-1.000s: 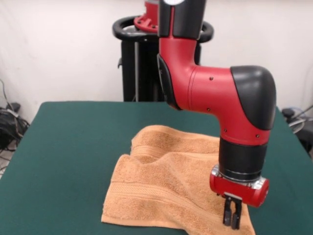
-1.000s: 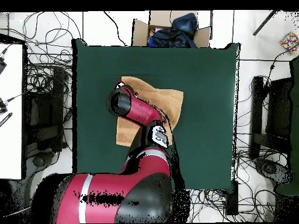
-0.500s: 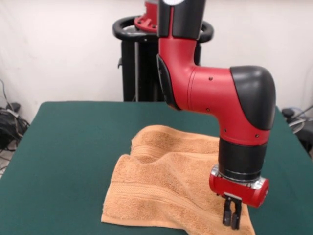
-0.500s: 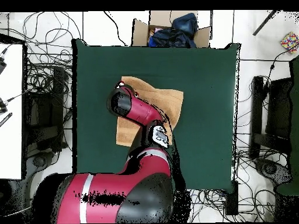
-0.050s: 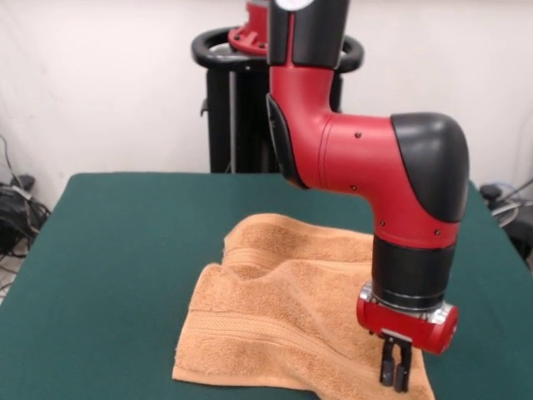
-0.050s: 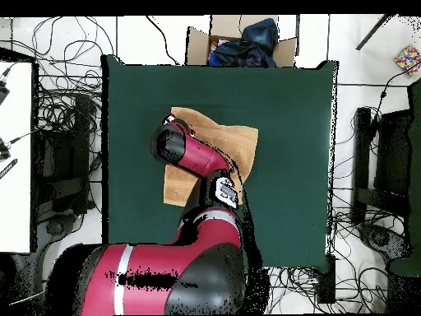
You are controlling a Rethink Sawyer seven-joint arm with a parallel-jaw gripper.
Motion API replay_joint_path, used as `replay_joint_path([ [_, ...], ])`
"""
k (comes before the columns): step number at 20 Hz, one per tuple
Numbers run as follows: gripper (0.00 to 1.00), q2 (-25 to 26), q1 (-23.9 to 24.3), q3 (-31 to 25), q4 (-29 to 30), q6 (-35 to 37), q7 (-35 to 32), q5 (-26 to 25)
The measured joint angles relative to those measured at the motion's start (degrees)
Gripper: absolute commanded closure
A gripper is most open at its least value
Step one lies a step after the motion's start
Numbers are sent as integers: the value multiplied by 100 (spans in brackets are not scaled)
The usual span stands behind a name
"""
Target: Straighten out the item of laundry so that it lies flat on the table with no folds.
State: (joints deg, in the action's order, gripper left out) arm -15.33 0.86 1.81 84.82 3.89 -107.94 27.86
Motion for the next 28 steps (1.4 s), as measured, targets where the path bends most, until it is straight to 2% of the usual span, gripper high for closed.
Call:
replay_joint_path([
  [5, 100, 13, -58, 2, -2, -9, 0, 211],
  [15, 100, 100, -440, 28, -98, -12, 0, 946],
  [22, 100, 132, -622, 187, -112, -4, 0, 1133],
  [23, 0, 192, -868, 507, -162, 103, 0, 1138],
  [28, 0, 234, -1087, 787, -241, 380, 0, 1135],
])
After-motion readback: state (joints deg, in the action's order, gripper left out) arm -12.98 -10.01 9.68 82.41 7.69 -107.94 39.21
